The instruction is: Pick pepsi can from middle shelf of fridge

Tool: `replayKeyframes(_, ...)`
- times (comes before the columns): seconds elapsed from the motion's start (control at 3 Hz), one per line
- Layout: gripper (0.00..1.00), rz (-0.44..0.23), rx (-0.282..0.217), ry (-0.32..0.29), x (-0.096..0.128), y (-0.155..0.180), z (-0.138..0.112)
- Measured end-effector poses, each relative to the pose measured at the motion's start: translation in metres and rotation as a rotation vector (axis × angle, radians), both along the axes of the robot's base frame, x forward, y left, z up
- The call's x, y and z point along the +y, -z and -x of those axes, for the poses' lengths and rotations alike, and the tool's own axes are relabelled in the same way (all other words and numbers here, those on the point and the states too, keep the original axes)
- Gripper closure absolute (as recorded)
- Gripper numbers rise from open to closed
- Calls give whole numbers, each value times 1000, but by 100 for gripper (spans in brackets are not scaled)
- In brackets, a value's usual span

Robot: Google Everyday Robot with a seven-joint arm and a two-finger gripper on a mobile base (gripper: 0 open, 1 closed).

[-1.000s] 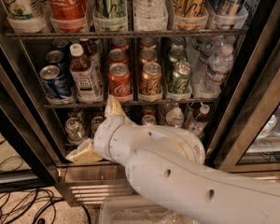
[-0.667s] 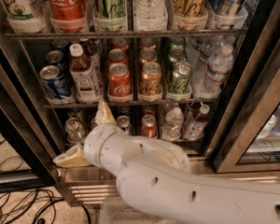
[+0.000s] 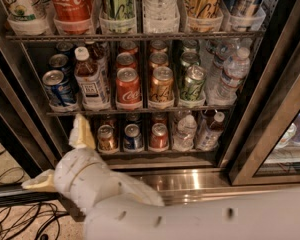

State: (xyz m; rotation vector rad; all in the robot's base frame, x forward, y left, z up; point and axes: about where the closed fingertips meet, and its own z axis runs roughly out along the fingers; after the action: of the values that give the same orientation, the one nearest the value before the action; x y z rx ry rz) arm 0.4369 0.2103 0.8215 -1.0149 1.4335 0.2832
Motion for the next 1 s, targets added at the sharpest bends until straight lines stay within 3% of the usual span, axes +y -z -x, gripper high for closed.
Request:
replayKeyframes(0.33,0,-89,-2,45,37,-1,-14)
replayKeyframes(0.67,0,-225,5,149,48,-13,-51)
replayKeyframes(1.0,0,-325,-14,299,25,-21,-84)
